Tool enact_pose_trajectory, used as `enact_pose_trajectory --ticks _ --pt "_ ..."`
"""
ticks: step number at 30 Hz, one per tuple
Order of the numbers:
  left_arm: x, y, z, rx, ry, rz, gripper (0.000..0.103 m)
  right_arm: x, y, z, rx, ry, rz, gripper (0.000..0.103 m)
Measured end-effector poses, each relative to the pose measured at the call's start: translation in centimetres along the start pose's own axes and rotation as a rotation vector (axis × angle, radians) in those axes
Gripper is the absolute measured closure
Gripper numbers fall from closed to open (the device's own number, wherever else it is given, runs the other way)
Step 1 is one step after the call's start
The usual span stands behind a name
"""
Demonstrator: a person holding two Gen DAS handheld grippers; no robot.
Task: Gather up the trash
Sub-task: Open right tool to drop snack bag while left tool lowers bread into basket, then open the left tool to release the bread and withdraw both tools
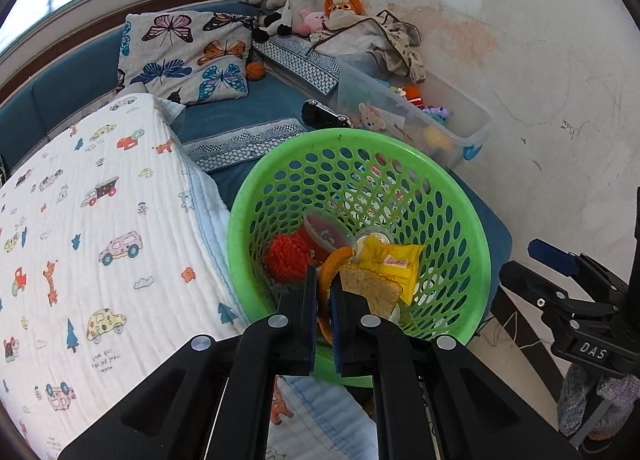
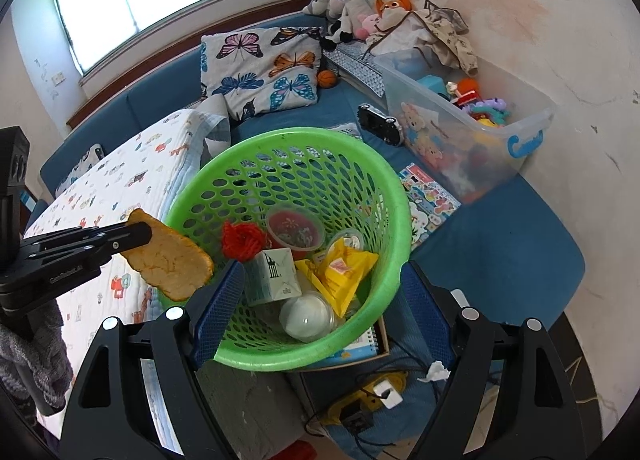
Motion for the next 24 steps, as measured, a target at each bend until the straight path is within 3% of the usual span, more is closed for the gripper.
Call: enact_pose_trajectory --ticks 7,9,14,24 --pt "0.2 0.2 0.4 -0.011 0.014 -0.007 0.082 0.1 0.6 -0.5 0.002 -0.012 0.011 0.023" --pt "0.2 0.3 0.1 -0.002 0.020 -0.006 0.071 0.0 0.8 -0.5 0.003 -0.013 0.007 0.023" --pt "0.2 0.4 -1.4 0.040 0.005 0.016 0.055 -0.7 1.4 -0.9 0.014 -0.019 -0.002 0.023" --pt "-1.0 1.6 -5.2 0.119 -0.048 0.026 0.038 -2.9 2.7 -2.1 0.036 -0.041 -0.043 0.023"
Point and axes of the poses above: each gripper's, at about its wrist camera, not at the fingertips, and z roughly the way its jaws point, x to its right, y to its underside, the point moved 3 cm from there along z, roughly the way its jaws point, and after that the axes turned 7 degrees about z, right-handed, at the moved point
